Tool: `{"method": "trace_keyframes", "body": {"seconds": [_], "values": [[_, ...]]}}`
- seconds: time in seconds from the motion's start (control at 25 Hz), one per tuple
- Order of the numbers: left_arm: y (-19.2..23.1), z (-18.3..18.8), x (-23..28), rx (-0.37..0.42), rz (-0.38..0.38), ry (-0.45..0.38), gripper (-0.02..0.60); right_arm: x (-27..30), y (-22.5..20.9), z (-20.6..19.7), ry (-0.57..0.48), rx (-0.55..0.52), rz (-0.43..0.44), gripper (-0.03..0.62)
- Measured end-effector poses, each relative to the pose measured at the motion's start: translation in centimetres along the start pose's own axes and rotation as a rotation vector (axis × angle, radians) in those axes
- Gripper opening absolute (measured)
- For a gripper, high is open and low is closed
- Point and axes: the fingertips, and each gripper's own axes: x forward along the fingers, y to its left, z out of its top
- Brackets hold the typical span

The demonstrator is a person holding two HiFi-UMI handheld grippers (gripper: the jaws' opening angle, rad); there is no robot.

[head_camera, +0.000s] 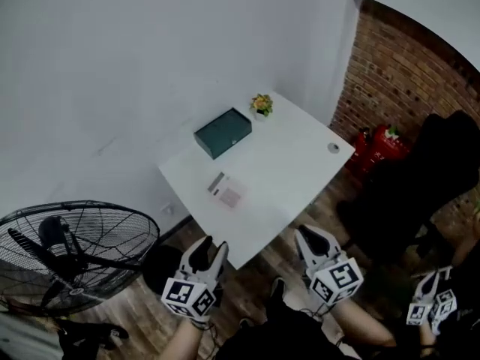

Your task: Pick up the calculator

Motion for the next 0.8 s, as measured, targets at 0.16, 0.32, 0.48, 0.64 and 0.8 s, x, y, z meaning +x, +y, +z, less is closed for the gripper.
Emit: {"method": "trace_keyframes", "body": {"seconds": [0.16,0.32,0.48,0.64,0.8], "values": [[0.9,0.8,4.2,0.006,0.055,0.007,0.169,3.2,-3.6,0.9,0.007,0.001,0.048,0.043],[2.0,0.8,7.4,0.001,0.095,0.015,0.169,6.0,-6.4,1.4,0.013,0.004,0.084,0.040],[4.1,0.1,8.9,0.006,0.132,0.041,0.169,8.3,-7.4,1.6,0.035,0.006,0.103,0.040],[7.1,-0.8,10.0,-0.004,0.165,0.079,0.169,10.7,-7.4,0.8,0.060,0.016,0.117,0.038],[10.9,-2.4,11.9,-0.013,0.167,0.113,0.169,13.3,-7.4,0.8,0.066,0.018,0.101,0.038]]}}
